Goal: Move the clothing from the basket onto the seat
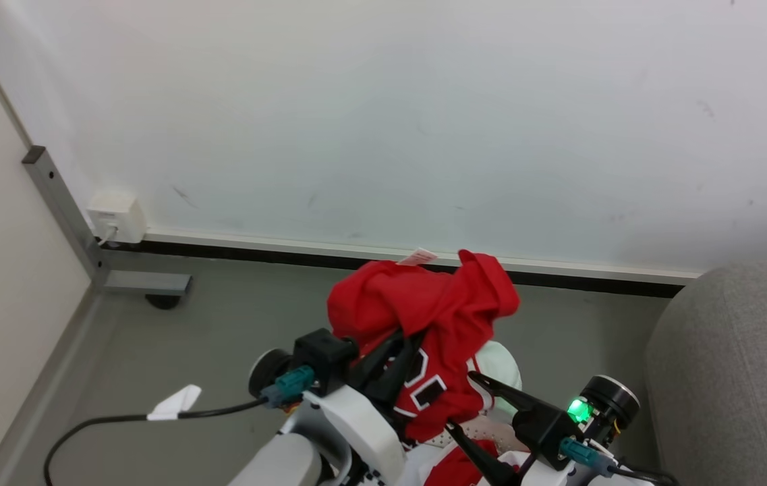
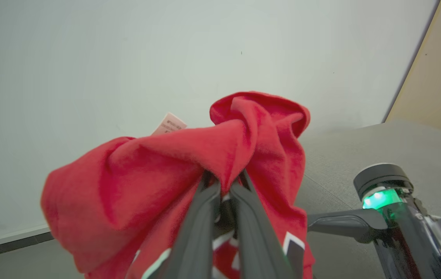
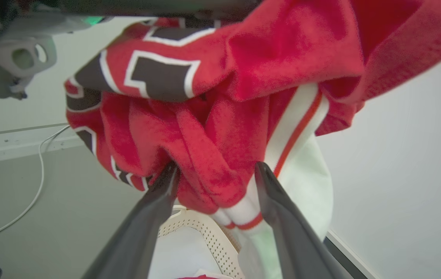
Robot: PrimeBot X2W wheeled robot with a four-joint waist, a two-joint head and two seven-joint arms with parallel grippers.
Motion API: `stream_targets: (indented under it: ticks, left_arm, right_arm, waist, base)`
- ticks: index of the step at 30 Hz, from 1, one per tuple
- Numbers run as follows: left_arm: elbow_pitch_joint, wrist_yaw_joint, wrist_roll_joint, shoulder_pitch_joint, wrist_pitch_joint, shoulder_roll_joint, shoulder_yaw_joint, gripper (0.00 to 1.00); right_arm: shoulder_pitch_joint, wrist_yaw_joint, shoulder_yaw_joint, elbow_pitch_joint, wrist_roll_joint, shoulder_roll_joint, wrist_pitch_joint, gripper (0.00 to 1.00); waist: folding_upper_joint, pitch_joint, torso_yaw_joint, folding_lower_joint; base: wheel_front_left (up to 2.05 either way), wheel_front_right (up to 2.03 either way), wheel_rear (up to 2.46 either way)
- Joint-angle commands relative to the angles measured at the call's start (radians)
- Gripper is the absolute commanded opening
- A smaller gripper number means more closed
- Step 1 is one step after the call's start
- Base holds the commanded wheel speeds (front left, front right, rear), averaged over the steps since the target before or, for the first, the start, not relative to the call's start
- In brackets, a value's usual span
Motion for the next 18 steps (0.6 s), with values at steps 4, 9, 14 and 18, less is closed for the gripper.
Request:
stream_targets:
  ticks: [4,9,14,18]
  left_arm:
    - [0.002,-0.008,-0.006,0.003,0.006,-0.013,-0.038,0.0]
    - [0.009,-0.011,-0.024,-0.006,0.006,-0.022,-0.064,0.0]
    - [0.021,-0.012,-0.029,-0.011,-0.004,-0.023,-0.068,0.0]
    - [0.029,-0.008,-0.03,-0.012,-0.009,-0.016,-0.065,0.0]
  right_arm:
    - [-0.052,-0.002,0.04,0.062,0.023,0.017,-0.021,1.0]
    - [-0.06,-0.002,0.017,0.119,0.063,0.048,-0.036,1.0]
    - [-0.041,-0.002,-0.048,0.112,0.07,0.068,-0.04,0.0]
    - [-0.019,-0.002,-0.087,0.081,0.052,0.072,-0.04,0.0]
  waist:
    - [0.0,-0.003,0.028,0.0]
    - [0.0,-0.006,0.055,0.0]
    - [0.0,-0.004,0.068,0.0]
    - [0.0,-0.004,0.065,0.0]
  base:
    - [0.0,0.0,0.0]
    - [0.0,0.0,0.0]
    - [0.0,0.0,0.0]
    - [0.0,0.0,0.0]
